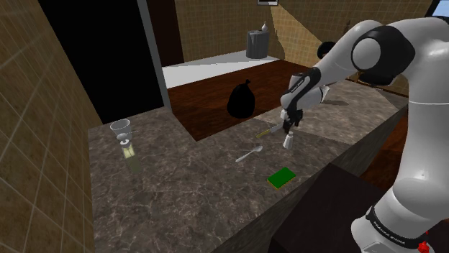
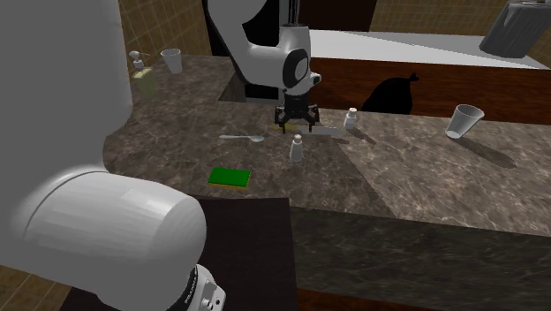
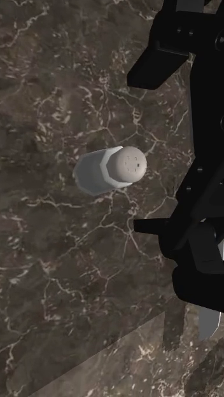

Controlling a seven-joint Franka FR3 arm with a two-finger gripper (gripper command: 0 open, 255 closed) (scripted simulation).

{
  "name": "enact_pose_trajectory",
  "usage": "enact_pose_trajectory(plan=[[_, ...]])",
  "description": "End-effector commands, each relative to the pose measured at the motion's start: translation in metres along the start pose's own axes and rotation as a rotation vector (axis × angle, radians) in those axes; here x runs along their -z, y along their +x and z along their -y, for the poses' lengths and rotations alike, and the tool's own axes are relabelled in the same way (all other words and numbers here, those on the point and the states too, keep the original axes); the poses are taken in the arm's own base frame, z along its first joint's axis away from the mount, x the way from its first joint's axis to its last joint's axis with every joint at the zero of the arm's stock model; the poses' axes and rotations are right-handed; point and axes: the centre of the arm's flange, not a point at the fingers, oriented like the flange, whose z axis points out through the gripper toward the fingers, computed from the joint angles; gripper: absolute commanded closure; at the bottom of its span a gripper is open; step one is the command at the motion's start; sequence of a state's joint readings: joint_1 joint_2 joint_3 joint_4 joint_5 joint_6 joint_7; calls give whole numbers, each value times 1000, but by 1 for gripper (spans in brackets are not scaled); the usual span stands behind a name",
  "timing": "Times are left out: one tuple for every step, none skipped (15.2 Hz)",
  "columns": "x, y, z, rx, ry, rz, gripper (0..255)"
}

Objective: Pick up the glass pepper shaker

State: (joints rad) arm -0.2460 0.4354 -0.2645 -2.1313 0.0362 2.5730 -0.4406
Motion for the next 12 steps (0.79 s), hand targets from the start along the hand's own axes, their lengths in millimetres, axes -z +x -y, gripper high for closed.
enact_pose_trajectory(plan=[[-13,4,-2,-1,-1,-1,0],[-18,4,-1,-1,-1,-1,0],[-23,4,-1,-1,-1,-1,0],[-28,5,0,-1,-1,-1,0],[-34,5,0,-1,-1,-1,0],[-39,5,1,-1,-1,-1,0],[-42,5,1,-1,-1,-1,0],[-42,5,1,-1,-1,-1,0],[-41,5,1,-1,-1,-1,255],[-41,5,1,-1,-1,-1,255],[-41,5,1,-1,-1,-1,255],[-41,5,1,-1,-1,-1,255]])
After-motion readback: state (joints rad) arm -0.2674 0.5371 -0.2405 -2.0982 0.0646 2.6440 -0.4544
